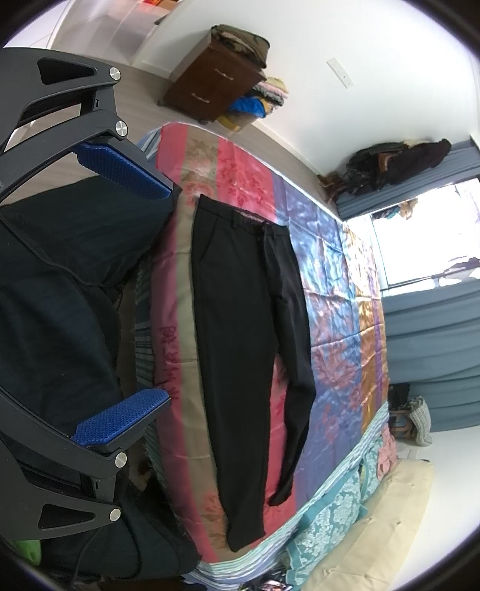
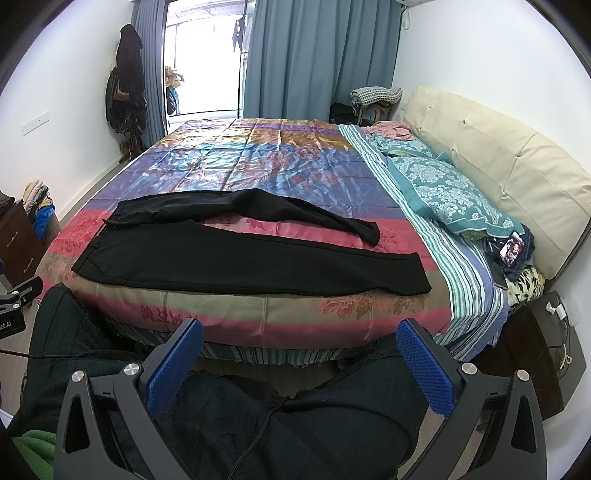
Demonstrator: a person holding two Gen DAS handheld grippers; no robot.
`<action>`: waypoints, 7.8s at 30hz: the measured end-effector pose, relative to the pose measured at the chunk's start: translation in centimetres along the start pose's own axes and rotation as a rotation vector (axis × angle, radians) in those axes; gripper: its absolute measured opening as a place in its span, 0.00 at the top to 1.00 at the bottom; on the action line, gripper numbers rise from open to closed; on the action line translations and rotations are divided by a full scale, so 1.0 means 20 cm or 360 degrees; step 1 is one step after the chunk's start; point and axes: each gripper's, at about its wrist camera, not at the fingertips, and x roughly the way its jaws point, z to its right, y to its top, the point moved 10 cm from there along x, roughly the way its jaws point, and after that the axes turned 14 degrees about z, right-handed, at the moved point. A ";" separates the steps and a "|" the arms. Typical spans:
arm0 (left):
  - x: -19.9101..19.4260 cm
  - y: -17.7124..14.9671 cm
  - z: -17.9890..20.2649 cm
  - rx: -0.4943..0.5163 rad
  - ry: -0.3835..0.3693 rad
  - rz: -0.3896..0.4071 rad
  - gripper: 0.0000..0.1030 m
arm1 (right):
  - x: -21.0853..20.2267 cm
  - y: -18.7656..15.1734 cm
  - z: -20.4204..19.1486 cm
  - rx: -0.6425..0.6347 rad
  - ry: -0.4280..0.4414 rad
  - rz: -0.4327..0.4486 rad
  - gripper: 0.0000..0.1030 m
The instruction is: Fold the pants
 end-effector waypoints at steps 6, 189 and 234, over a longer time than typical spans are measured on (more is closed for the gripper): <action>0.00 0.00 -0.01 0.0006 0.0000 -0.0002 0.00 | 0.00 0.00 0.00 0.0000 0.0000 -0.0001 0.00; 1.87 -0.20 0.87 -0.0003 -0.0288 -0.0635 0.01 | 1.91 -0.48 0.86 0.1278 0.0299 -0.0344 0.14; 2.90 0.11 0.05 -0.0406 0.0184 -0.0286 0.00 | 2.41 0.33 -0.25 0.0496 0.0785 -0.0308 0.00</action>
